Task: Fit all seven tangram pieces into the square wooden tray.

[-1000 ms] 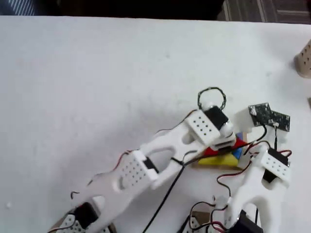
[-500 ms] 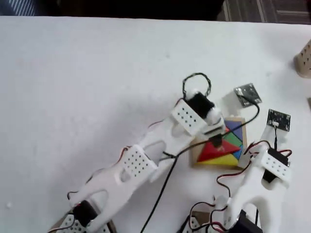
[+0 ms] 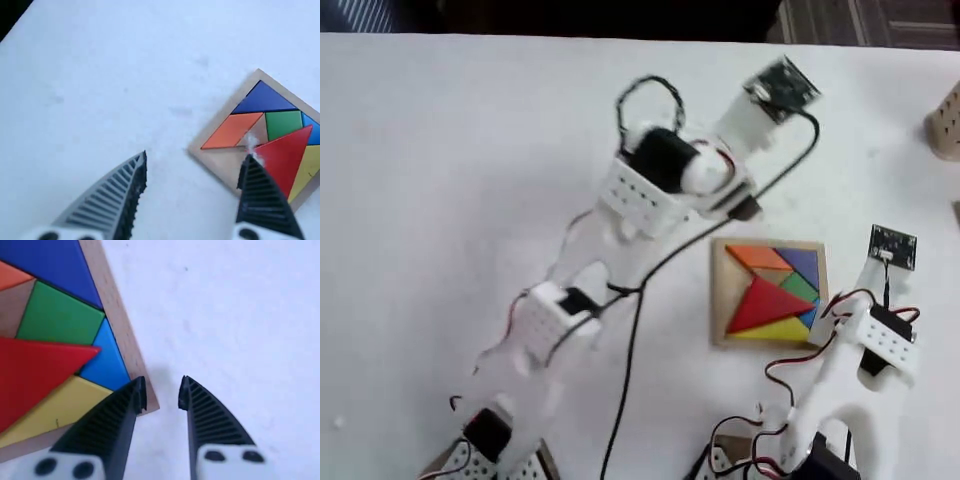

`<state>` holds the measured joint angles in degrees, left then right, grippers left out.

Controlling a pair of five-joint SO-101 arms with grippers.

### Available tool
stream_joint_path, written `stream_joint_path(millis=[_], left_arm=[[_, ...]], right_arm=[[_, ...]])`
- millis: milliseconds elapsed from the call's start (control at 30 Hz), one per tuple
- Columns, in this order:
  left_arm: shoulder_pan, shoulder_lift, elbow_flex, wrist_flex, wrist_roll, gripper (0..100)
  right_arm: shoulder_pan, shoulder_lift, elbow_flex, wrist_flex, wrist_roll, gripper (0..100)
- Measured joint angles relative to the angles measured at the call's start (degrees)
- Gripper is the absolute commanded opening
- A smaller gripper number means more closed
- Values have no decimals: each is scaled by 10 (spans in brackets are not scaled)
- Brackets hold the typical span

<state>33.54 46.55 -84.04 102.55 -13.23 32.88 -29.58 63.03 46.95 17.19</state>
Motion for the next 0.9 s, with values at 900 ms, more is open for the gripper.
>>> stream_joint_path(millis=[900], left_arm=[[-424, -908, 1222, -189, 0, 286]], right_arm=[[-22, -1, -4, 55, 0, 108]])
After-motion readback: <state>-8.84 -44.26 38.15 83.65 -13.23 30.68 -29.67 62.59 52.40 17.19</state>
